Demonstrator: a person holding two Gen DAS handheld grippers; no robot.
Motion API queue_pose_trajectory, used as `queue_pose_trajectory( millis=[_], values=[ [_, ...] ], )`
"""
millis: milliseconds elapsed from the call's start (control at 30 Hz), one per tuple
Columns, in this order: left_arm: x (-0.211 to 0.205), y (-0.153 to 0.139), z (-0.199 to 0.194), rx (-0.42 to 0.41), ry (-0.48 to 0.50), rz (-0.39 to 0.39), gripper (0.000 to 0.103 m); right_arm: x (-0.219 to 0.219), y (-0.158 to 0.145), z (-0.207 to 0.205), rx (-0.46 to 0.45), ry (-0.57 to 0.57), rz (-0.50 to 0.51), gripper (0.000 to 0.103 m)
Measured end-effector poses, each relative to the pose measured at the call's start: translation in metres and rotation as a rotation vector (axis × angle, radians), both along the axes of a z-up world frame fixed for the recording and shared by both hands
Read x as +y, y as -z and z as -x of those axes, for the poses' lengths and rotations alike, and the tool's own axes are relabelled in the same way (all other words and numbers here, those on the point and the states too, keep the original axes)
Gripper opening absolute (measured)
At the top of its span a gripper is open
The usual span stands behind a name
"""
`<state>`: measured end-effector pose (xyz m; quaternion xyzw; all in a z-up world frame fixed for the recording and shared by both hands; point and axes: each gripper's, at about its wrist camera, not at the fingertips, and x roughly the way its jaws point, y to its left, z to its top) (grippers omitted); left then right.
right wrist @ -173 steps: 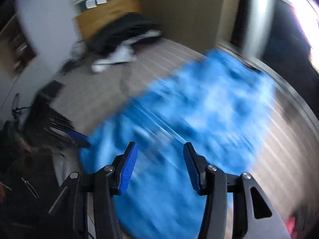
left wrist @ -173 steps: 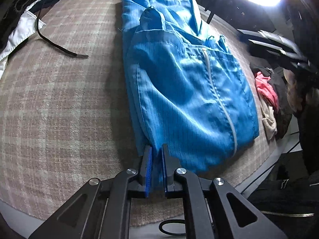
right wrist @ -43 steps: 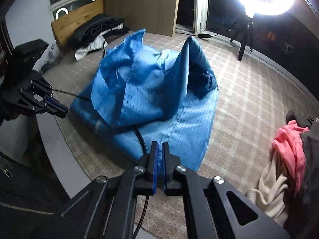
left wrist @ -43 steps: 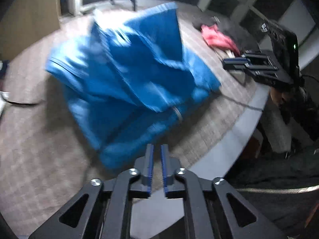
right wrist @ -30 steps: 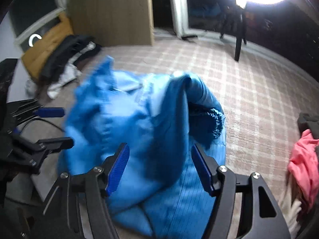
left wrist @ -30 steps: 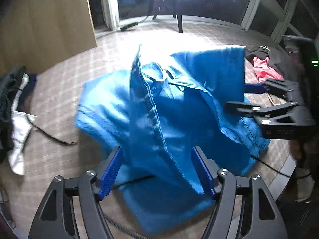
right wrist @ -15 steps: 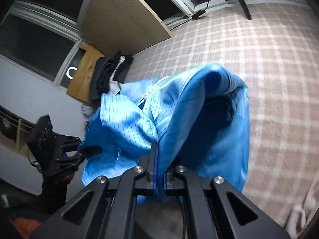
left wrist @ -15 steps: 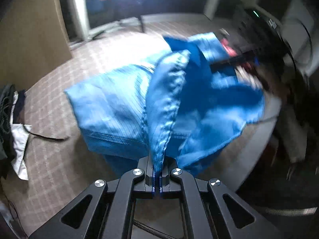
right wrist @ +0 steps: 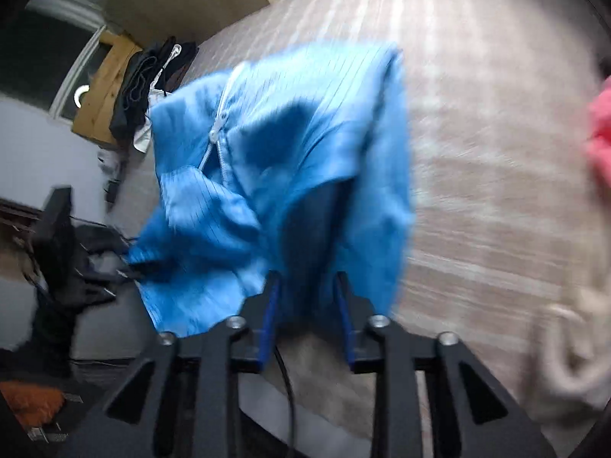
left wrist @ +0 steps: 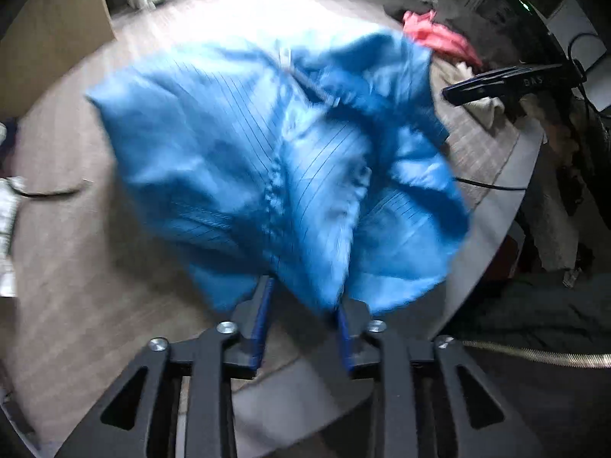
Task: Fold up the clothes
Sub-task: 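Fold the lifted coat over itself and lower it onto the rug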
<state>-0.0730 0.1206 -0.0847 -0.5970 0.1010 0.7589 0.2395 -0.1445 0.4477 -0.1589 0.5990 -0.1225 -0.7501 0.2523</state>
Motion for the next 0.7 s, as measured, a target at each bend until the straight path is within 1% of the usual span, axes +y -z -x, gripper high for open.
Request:
queue_pose_trajectory(
  millis=[67,100,167,200,267,300,333,433,500,533,567,600,633,667,700],
  values=[
    [-0.01,-0.024,0.006,0.046,-0.017,0.009,0.031,-0.003,-0.015,0.007,0.063,-0.01,-0.026,0.029],
    [-0.014,-0.036,0.011,0.071,-0.026,0.001,0.032,-0.005,-0.022,0.011,0.095,-0.015,-0.038,0.029],
    [-0.017,-0.061,0.027,0.136,-0.043,-0.019,0.038,-0.008,-0.037,0.018,0.158,-0.025,-0.064,0.029],
    [-0.018,-0.066,0.038,0.169,-0.051,-0.006,0.04,-0.01,-0.044,0.022,0.19,-0.03,-0.077,0.029],
    [-0.016,-0.066,0.065,0.207,-0.063,0.02,0.039,-0.013,-0.059,0.029,0.253,-0.041,-0.102,0.029],
    [-0.015,-0.064,0.082,0.218,-0.073,0.014,0.039,-0.014,-0.067,0.032,0.285,-0.046,-0.115,0.029],
    [-0.015,-0.059,0.1,0.22,-0.088,-0.01,0.039,-0.025,-0.064,0.038,0.286,-0.064,-0.108,0.029],
    [-0.017,-0.033,0.144,0.209,-0.129,-0.037,0.039,-0.063,-0.03,0.065,0.266,-0.13,-0.186,0.029],
    [-0.023,0.0,0.16,0.144,-0.156,-0.031,0.039,-0.067,-0.005,0.079,0.239,-0.159,-0.252,0.029],
    [-0.027,0.018,0.168,0.103,-0.171,-0.029,0.039,-0.063,0.006,0.085,0.216,-0.161,-0.265,0.028],
    [-0.031,0.037,0.173,0.054,-0.181,-0.029,0.038,-0.058,0.016,0.091,0.19,-0.158,-0.261,0.022],
    [-0.034,0.054,0.173,-0.004,-0.178,-0.022,0.037,-0.052,0.018,0.093,0.169,-0.152,-0.244,0.015],
    [-0.037,0.062,0.17,-0.034,-0.171,-0.011,0.035,-0.046,0.018,0.095,0.148,-0.147,-0.224,0.015],
    [-0.04,0.06,0.165,-0.03,-0.169,-0.008,0.034,-0.04,0.018,0.097,0.127,-0.141,-0.204,0.016],
    [-0.044,0.054,0.161,-0.018,-0.174,-0.007,0.034,-0.034,0.01,0.098,0.131,-0.128,-0.173,0.018]
  ],
)
